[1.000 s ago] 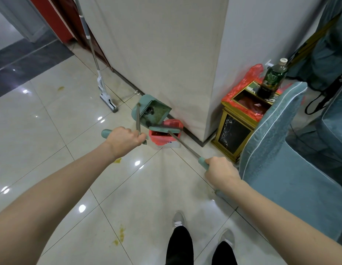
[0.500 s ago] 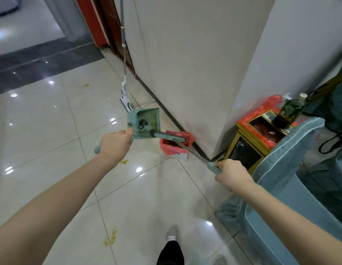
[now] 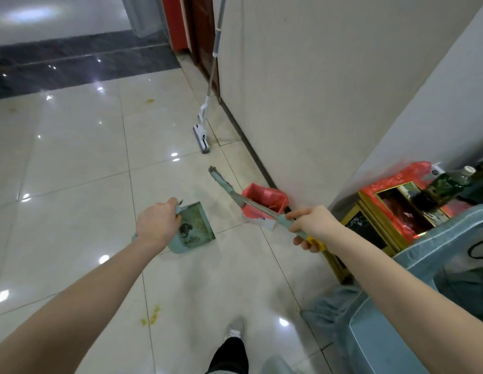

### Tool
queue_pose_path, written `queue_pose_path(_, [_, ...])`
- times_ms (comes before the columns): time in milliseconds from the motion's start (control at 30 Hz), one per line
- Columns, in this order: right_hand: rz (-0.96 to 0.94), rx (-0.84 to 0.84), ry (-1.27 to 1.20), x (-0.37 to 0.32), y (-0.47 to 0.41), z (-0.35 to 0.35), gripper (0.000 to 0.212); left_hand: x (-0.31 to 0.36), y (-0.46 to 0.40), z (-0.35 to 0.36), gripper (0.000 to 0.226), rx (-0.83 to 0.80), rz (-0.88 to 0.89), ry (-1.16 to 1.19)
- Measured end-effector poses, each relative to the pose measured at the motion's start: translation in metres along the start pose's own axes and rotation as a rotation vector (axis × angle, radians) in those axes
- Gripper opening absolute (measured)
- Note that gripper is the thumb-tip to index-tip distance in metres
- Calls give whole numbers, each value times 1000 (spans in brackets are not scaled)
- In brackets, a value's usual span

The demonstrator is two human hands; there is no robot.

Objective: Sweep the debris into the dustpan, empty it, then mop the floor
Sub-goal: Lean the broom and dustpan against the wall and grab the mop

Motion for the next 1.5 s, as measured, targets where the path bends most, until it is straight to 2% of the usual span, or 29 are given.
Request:
queue_pose_path(100, [32, -68, -118, -13, -7, 9, 31, -3, 13, 25, 21, -54, -29, 54])
queue_pose_path(300, [55, -122, -361, -25, -18, 20, 35, 18, 32, 85, 26, -176, -71, 209])
queue_pose_path(567, [110, -123, -572, -33, -14, 15, 26, 86, 35, 141, 49, -306, -62, 473])
queue_pose_path(667, [93, -76, -596, -27, -15, 7, 32, 110, 39, 160, 52, -367, -88, 649])
queue_pose_path(733, [79, -22, -552, -20, -14, 1, 34, 126, 46, 177, 54, -460, -86, 770])
queue_pose_path(867, [-3, 90, -287, -9, -1, -3, 33, 154, 58, 207, 62, -672, -110, 924])
queue_pose_path(933, [-35, 199, -164, -3, 5, -7, 25, 170, 62, 217, 64, -755, -62, 946])
queue_pose_path(1033, [-34, 333, -37, 5, 12, -15, 12, 192, 71, 222, 69, -924, -100, 1089])
queue_pose_path(1100, [-7, 397, 4, 11, 17, -21, 11, 205, 73, 222, 76, -993, -130, 1128])
queue_pose_path(1233, [62, 459, -36, 23, 26, -34, 12, 229, 72, 224, 83, -1014, -97, 1083])
queue_pose_path(1400, [108, 485, -89, 32, 32, -46, 10, 249, 74, 242, 89, -1090, -216, 1186])
queue_pose_path(1500, [135, 486, -105, 36, 33, -51, 10, 257, 71, 249, 89, -1045, -166, 1063])
Point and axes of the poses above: each hand's wrist, its own y-axis away from the middle knuckle, its own z-axis out of the palm, x = y × z, the point moved 6 cm from there along -y, towards the middle knuckle, and after that the axes turned 14 degrees about y, right-handed, at the moved point
